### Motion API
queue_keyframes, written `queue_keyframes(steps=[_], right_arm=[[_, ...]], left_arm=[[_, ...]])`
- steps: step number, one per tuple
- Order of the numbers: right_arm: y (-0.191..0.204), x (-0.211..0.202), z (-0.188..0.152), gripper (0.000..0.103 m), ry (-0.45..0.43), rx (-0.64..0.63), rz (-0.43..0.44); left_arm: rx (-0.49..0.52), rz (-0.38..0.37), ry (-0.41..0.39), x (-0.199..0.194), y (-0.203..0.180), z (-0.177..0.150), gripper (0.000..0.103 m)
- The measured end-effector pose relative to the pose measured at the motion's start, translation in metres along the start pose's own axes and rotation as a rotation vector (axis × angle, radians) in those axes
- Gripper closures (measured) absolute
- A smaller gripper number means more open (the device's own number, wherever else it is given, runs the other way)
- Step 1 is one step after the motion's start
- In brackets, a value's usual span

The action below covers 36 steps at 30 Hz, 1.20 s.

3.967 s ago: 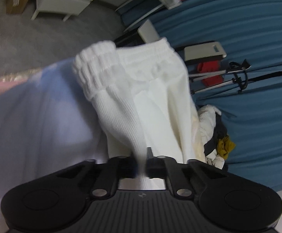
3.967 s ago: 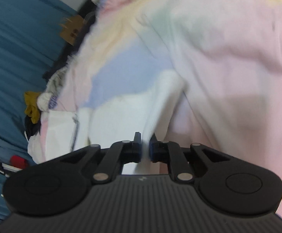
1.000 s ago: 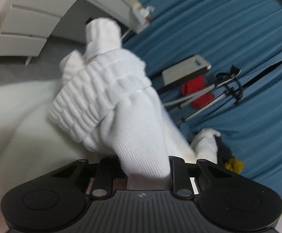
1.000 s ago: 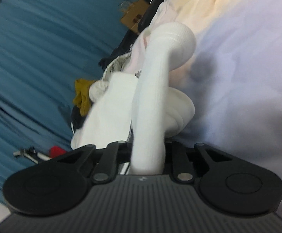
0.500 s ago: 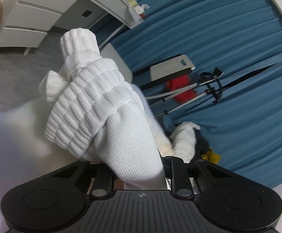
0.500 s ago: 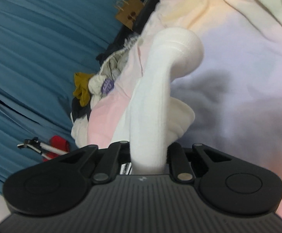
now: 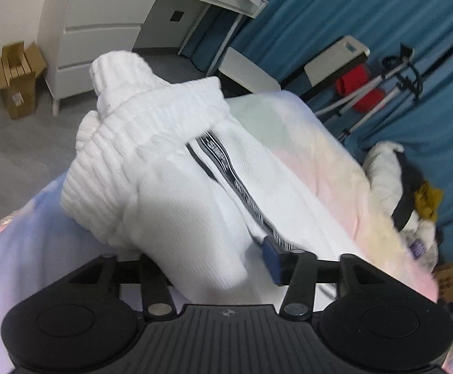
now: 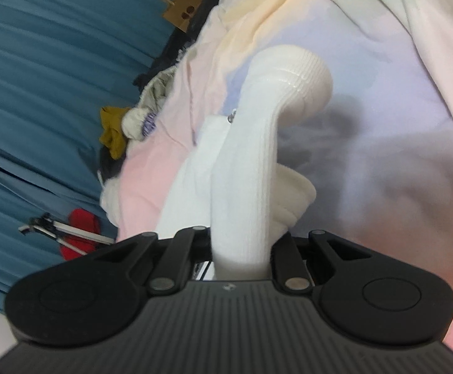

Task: Fold clothes

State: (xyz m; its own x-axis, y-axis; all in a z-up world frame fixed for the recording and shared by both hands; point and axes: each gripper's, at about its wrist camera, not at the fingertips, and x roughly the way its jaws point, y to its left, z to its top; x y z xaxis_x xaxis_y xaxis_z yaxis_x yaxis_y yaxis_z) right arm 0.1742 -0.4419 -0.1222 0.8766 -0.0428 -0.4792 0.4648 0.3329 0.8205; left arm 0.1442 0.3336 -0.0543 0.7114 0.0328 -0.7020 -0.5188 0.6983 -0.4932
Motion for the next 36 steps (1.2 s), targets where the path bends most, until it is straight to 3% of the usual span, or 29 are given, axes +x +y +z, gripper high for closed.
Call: queue_keyframes(steps=[4,8,14,18,25,29,33,36], right_arm=[[0.018,-0.016,0.005,0.089,-0.073,-0.089,0.08],[0.017,-0.02,0.013,0.089,-0.119,-0.079,0.099],[-0.035,0.016,0.016,0.089,-0.008,0.02,-0.028],[-0.035,0.021,0.018,0.089,-0.001,0.04,-0.027],[-0.029,0.021,0.022,0.089,-0.009,-0.006,-0.029],[-0.029,0.014,0.02,0.089,-0.019,-0.02,-0.034],[-0.025,0.014,0.017,0.089,-0.029,-0.031,-0.043],[-0.022,0.014,0.016,0.088,-0.037,-0.045,-0.054]], left_arm=[[0.064,0.012,-0.04,-0.035,-0.028,-0.021,0.04],[0.107,-0.022,-0.109,-0.074,-0.04,-0.058,0.035],[0.302,0.016,-0.226,-0.085,-0.083,-0.097,0.034],[0.411,-0.042,-0.321,-0.108,-0.106,-0.126,0.029],[0.613,-0.167,-0.219,-0.046,-0.174,-0.148,0.029],[0.683,-0.133,-0.136,0.012,-0.192,-0.16,0.029],[0.79,-0.077,-0.118,0.049,-0.197,-0.173,0.028],[0.784,-0.08,-0.106,0.056,-0.191,-0.169,0.028]])
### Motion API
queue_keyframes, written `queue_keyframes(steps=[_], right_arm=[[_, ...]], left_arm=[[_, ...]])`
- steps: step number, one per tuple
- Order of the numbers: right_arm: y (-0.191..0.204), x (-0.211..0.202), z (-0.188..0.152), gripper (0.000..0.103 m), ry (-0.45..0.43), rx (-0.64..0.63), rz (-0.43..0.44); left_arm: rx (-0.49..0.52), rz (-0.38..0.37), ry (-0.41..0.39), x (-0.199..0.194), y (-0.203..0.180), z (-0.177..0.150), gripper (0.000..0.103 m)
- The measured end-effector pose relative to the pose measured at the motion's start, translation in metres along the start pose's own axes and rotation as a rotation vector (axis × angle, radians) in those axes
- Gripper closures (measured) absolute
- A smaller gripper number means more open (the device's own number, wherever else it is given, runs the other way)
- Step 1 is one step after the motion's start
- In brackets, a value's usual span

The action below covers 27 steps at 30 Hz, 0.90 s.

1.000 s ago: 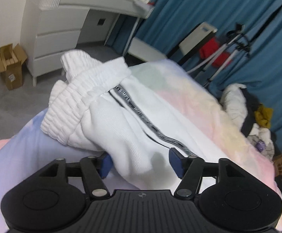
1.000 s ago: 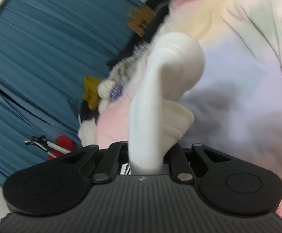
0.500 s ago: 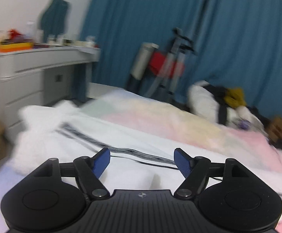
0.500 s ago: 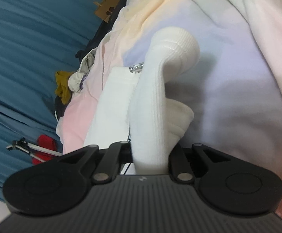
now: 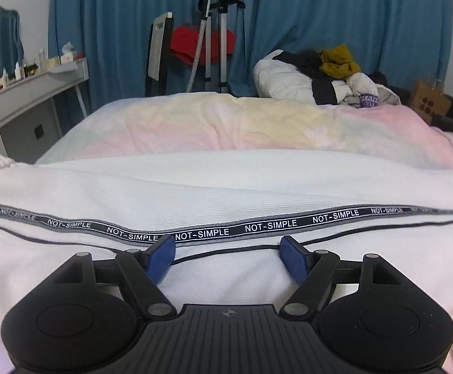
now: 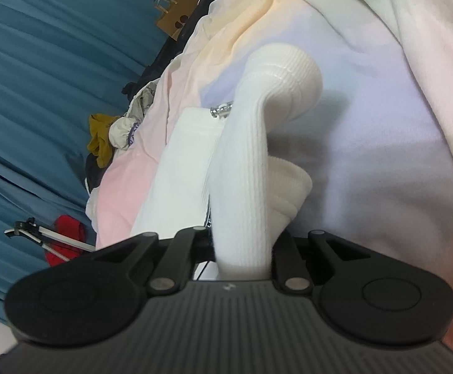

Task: Fold clothes

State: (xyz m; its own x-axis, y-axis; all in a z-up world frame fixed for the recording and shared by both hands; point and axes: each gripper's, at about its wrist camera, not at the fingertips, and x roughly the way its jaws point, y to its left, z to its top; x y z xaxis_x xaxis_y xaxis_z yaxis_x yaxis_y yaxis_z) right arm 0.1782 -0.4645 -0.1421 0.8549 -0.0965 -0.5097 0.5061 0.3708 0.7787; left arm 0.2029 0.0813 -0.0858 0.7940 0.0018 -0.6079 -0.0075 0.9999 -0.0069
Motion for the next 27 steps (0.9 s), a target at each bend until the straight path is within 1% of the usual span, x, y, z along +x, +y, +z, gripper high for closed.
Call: queue_keyframes(steps=[4,5,9,14,19,22,24,27], right_arm=[[0.011,-0.001,-0.001,0.088,-0.025,-0.046,-0.017],[0.015,-0.001,-0.002,0.088,-0.033,-0.053,-0.018],[0.031,-0.007,-0.002,0.088,-0.07,-0.116,-0.017],[0.051,-0.021,-0.001,0.088,-0.127,-0.169,0.025],[0.095,-0.042,-0.006,0.088,-0.195,-0.244,0.082],[0.137,-0.059,-0.021,0.088,-0.241,-0.388,0.127],[0.171,-0.072,-0.039,0.088,-0.258,-0.516,0.172],[0.221,-0.094,-0.084,0.088,-0.284,-0.738,0.25]], left_arm=[[0.011,-0.003,0.004,0.006,0.004,-0.006,0.027],[0.012,-0.003,0.005,0.017,0.006,-0.002,0.027],[0.015,-0.008,0.008,0.023,0.008,0.001,0.027],[0.016,-0.01,0.009,0.024,0.01,0.002,0.027],[0.012,-0.016,0.007,0.024,0.013,0.004,0.026],[-0.006,-0.026,0.003,0.024,0.016,0.006,0.026],[-0.022,-0.037,-0.001,0.024,0.019,0.007,0.025],[-0.057,-0.063,-0.011,0.02,0.024,0.01,0.026]])
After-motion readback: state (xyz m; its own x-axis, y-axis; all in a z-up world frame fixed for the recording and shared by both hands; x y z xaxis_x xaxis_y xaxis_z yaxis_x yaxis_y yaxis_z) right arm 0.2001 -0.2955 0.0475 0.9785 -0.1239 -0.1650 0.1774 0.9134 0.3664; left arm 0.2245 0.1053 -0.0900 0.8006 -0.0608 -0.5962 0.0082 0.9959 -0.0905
